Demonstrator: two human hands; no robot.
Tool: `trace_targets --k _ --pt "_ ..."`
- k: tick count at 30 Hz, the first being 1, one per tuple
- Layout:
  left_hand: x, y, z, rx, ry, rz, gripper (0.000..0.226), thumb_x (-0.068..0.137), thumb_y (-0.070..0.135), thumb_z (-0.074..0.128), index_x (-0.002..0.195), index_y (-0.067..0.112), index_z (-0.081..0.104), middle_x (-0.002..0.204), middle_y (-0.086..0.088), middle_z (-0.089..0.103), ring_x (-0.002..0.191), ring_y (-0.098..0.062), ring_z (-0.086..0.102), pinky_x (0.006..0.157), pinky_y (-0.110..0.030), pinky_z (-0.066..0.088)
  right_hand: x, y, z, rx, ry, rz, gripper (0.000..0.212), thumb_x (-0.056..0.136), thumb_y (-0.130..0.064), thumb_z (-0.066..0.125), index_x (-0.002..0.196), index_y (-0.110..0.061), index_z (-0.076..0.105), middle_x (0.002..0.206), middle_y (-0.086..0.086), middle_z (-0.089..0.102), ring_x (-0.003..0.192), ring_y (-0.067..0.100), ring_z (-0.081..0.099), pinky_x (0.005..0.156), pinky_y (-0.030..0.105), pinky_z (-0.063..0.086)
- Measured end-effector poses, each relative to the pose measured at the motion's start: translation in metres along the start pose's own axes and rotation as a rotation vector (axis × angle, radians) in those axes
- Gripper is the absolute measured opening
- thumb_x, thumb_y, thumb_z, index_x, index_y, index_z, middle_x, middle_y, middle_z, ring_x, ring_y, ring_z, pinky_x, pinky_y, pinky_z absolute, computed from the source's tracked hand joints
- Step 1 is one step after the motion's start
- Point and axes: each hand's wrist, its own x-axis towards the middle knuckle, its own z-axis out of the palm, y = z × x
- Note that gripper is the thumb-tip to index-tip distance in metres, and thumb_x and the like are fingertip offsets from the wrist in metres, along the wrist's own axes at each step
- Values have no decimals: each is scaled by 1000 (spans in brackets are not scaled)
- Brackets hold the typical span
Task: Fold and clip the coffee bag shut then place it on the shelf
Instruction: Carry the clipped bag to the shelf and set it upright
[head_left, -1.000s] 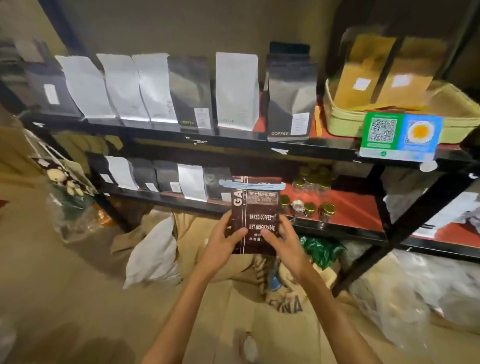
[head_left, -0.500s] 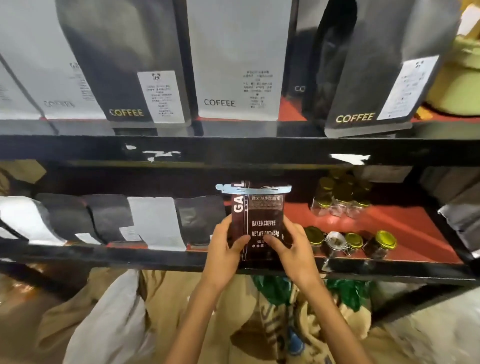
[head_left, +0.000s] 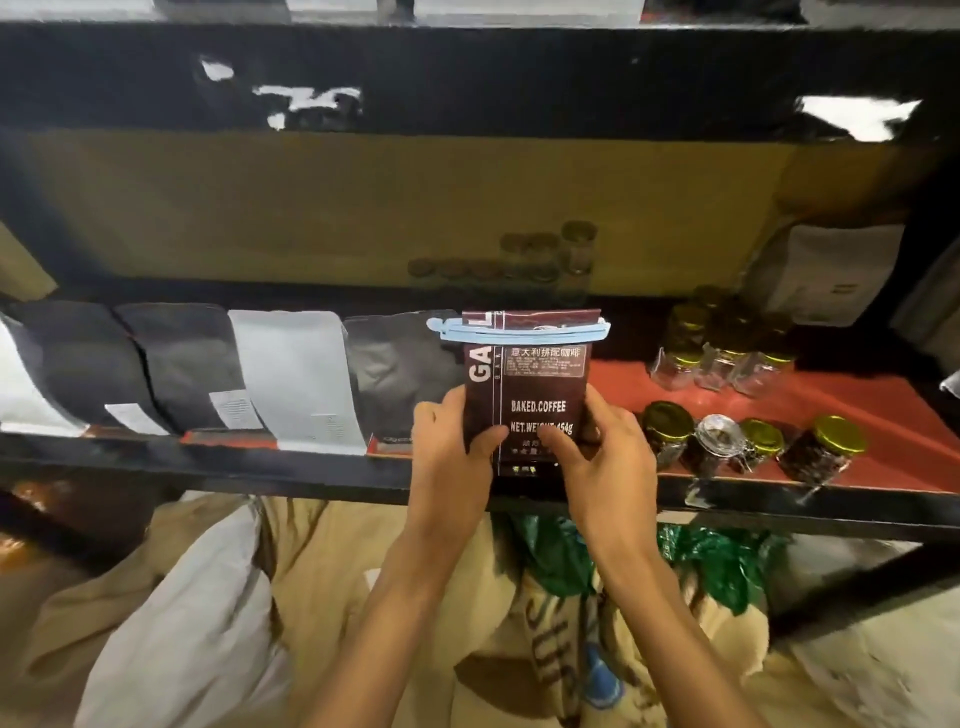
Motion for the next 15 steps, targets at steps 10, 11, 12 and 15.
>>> trace_targets --k 10,11,12,15 --pt "6 -16 24 -20 90 -77 31 86 12 69 115 22 60 106 1 54 92 14 49 80 -2 40 10 26 16 -57 39 -82 37 86 -27 72 119 -35 59 94 -7 57 86 9 57 74 25 48" --pt "6 -16 25 -52 106 -81 32 85 12 70 112 25 58 105 2 55 93 9 52 84 -7 44 11 27 17 -51 52 -79 36 86 -27 72 119 -35 59 94 -7 58 86 8 57 74 24 48" --pt "7 -16 26 -85 122 -92 33 84 12 71 107 30 54 103 2 57 94 1 57 86 -17 49 11 29 19 -43 63 -75 36 86 -27 72 118 -34 58 95 -8 58 86 8 57 74 23 47" --pt "11 -15 30 -95 130 -112 32 84 15 72 93 35 48 99 2 61 97 -19 62 83 -36 55 13 30 21 -6 90 -59 40 85 -25 74 120 -29 56 99 -10 60 91 9 59 76 24 48"
